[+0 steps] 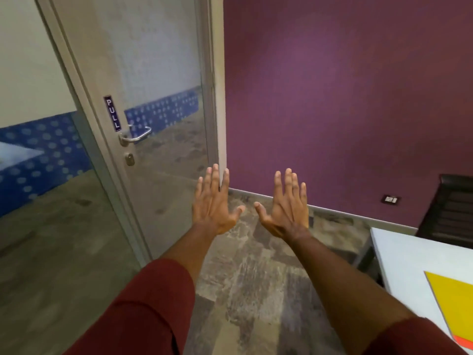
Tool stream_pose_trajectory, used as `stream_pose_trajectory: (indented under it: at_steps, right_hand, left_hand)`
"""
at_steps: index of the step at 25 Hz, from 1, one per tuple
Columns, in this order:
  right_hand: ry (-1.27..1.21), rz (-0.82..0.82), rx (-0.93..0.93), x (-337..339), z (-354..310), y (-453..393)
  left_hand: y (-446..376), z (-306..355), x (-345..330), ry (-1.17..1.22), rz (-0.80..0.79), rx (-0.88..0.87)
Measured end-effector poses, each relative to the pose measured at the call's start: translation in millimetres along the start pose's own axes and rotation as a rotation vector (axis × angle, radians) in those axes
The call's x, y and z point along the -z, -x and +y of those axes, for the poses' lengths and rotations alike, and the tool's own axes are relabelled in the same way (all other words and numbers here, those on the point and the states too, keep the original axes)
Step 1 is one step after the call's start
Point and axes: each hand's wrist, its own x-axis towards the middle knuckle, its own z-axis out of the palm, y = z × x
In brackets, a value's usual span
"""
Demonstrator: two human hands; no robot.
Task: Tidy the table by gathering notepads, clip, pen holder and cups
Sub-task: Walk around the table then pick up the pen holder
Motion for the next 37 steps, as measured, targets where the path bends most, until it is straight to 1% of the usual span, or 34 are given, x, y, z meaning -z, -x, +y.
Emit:
stream_pose_trajectory:
  at_steps: [6,11,17,23,27,29,32,37]
  right_hand:
    - [0.089,0.023,-0.164,-56,80,-112]
    - [0.173,0.059,-0.288,-81,141,-211]
    - [0.241,0.068,-0.418,-109,230,-287]
    - [0.295,0.069,-0.540,-141,357,-358]
    - [0.329,0.072,-0.581,-137,443,-406]
    - [0.349,0.056,-0.612,-136,483,-426]
    - [0.377,0.058,-0.661,-135,534,-446]
    - [0.445,0.063,-0.795,-138,624,-466]
  left_hand:
    - [-162,35,-91,0.043,0.004,-0.153]
    - [-295,78,-137,0.092,0.006,-0.296]
    - [-409,150,-195,0.138,0.000,-0.439]
    - [-517,258,-266,0.155,-0.011,-0.553]
    - [-586,332,-296,0.198,0.002,-0.559]
    - [-617,370,-308,0.218,-0.010,-0.589]
    - [-651,424,-325,0.257,-0.020,-0.646]
    - [-710,526,-363,0.320,-0.037,-0.796]
